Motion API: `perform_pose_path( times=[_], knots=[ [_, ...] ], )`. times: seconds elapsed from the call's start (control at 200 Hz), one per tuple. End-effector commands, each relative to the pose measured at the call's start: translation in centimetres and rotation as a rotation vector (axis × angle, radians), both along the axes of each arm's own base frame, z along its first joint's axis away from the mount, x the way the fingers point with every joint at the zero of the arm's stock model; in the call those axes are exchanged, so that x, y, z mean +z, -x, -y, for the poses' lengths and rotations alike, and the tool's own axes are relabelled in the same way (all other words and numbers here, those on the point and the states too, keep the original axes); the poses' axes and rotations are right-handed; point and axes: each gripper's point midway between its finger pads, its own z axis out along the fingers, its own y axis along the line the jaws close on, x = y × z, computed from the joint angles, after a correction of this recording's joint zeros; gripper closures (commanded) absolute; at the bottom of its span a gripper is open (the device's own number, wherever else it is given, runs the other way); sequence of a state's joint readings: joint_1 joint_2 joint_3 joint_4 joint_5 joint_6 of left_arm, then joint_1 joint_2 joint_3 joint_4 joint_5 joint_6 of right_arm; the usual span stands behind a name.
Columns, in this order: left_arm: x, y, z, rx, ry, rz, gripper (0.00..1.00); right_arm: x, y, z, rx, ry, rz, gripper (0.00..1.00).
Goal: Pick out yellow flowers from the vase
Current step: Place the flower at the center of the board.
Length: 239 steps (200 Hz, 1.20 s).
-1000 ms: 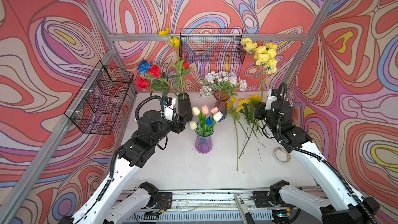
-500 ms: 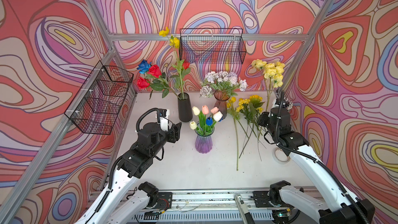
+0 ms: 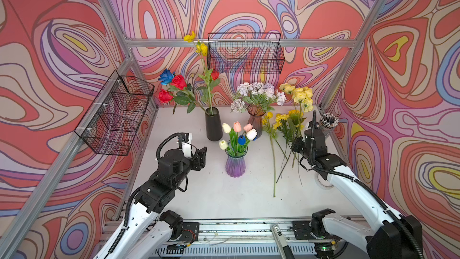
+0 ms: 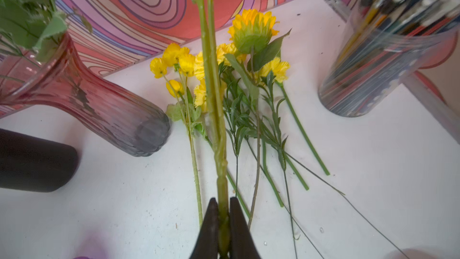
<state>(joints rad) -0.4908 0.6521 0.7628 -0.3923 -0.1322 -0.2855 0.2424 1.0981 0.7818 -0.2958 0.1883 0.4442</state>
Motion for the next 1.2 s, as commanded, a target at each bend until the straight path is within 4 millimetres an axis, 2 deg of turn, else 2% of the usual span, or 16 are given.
perform_pose_path(
  times=[0.0,0.235,0.376,0.987,1.192],
  knots=[
    [-0.8,0.2,-0.5,0.021,-0.007,-0.021,0.28,-0.4,-0.6,-1.7,0.069,-0.065,0.006,1.0],
    [-1.1,0.3,-0.6,0.022,-0.012,-0.023,0.26,-2.5,0.0,-3.2,0.161,-0.086,-0.057,1.0],
    [-1.2,0.2,-0.6,0.024,-0.015,-0.024,0.26,-4.5,0.4,-4.3,0.212,-0.112,-0.12,1.0],
    [-1.4,-0.2,-0.7,0.027,-0.055,-0.017,0.25,-10.5,2.2,-4.4,0.198,-0.146,-0.285,1.0],
    [-1.5,-1.3,0.4,-0.021,-0.099,0.011,0.25,-11.1,2.3,-4.5,0.205,-0.134,-0.314,0.86]
  ],
)
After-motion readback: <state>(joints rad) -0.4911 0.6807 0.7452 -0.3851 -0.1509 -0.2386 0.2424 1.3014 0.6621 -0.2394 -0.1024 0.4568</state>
